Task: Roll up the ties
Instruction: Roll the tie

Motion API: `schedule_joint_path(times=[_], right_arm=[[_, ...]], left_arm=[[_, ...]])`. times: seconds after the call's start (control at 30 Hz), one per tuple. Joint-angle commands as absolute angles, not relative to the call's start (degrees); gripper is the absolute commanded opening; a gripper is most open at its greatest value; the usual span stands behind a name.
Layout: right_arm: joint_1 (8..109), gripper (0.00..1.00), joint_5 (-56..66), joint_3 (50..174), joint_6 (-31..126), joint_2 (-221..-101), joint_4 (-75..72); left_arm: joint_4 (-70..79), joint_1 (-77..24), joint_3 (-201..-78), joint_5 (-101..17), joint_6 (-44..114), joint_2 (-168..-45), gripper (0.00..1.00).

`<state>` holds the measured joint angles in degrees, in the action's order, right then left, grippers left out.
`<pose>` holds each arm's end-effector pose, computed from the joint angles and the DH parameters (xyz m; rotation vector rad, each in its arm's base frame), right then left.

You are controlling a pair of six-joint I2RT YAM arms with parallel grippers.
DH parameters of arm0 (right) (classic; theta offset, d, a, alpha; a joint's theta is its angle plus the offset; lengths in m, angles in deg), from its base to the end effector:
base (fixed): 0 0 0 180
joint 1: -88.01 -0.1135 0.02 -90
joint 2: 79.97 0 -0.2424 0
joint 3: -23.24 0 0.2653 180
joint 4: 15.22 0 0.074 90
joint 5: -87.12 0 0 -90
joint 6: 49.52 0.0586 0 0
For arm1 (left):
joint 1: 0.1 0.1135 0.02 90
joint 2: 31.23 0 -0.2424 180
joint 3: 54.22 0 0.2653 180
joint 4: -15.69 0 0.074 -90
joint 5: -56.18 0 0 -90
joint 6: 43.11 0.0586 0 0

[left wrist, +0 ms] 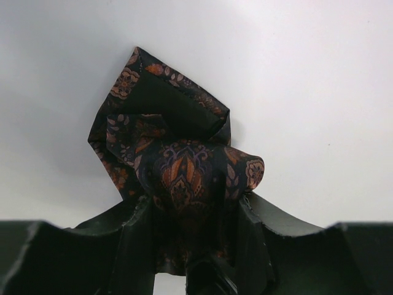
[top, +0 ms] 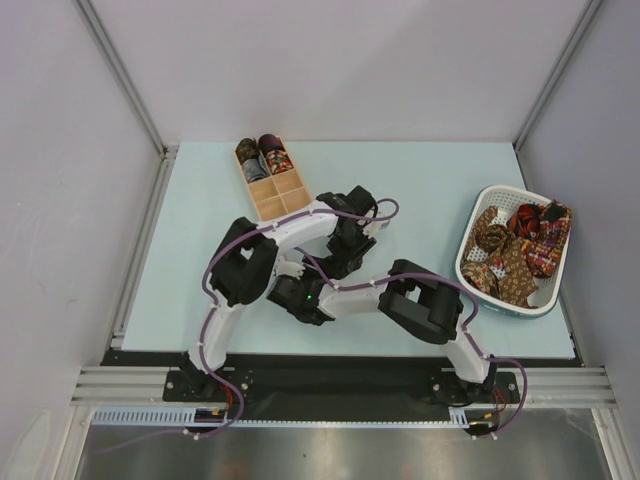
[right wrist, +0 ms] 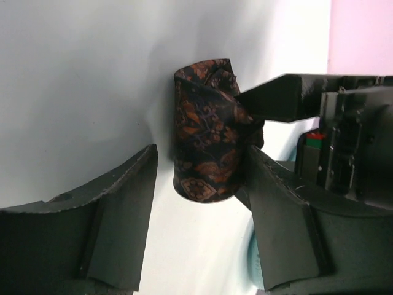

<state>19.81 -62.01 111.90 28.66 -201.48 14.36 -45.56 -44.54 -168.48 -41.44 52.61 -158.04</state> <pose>0.2018 0.3692 0.0840 -1.1413 1.8204 -0.8174 0.3237 -0.3284 0.1231 1.2550 2.6166 -0.3192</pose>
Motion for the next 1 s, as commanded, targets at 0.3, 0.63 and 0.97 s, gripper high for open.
schedule_joint_path(times=[0.3,0.63,0.97], right_arm=[[20.42,0.63,-67.64,116.2,24.39,-209.25,18.94],[22.09,0.64,-68.97,120.59,27.38,-216.54,26.67],[24.38,0.33,-66.95,123.32,34.41,-220.33,35.11]], left_arm=[[-58.55,-45.19,-174.43,-42.43,49.0,-161.05,0.39],[-61.8,-45.19,-175.84,-42.52,49.26,-162.36,0.4],[-62.68,-45.19,-175.22,-42.08,49.26,-161.13,0.4]])
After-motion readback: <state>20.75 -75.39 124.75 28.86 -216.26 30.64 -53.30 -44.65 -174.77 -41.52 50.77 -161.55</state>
